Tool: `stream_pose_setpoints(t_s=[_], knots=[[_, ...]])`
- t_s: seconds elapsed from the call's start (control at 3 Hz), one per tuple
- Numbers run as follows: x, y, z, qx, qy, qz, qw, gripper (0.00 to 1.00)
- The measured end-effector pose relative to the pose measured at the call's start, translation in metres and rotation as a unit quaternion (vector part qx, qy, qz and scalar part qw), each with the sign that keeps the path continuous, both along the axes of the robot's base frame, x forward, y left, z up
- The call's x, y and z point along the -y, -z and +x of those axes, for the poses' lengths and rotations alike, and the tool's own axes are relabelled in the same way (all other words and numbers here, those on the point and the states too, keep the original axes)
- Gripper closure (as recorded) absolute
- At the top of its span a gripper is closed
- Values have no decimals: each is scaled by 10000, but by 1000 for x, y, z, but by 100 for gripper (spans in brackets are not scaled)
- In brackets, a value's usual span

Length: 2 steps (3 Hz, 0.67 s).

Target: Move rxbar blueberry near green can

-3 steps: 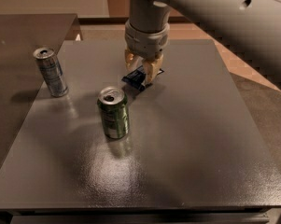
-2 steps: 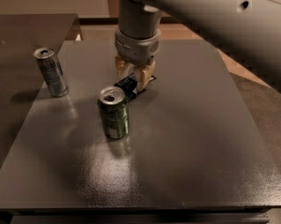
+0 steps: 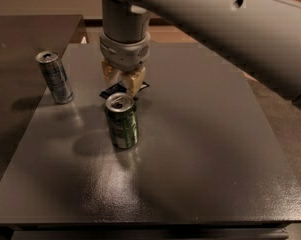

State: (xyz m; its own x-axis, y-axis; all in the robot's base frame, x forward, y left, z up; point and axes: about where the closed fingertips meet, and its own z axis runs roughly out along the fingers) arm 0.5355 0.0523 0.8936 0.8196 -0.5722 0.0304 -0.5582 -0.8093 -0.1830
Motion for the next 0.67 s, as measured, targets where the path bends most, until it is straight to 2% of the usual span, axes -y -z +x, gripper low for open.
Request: stream_pose_setpoints(t_s=[0.67], knots=[[-30, 7, 0, -19, -50, -17, 10000, 100]])
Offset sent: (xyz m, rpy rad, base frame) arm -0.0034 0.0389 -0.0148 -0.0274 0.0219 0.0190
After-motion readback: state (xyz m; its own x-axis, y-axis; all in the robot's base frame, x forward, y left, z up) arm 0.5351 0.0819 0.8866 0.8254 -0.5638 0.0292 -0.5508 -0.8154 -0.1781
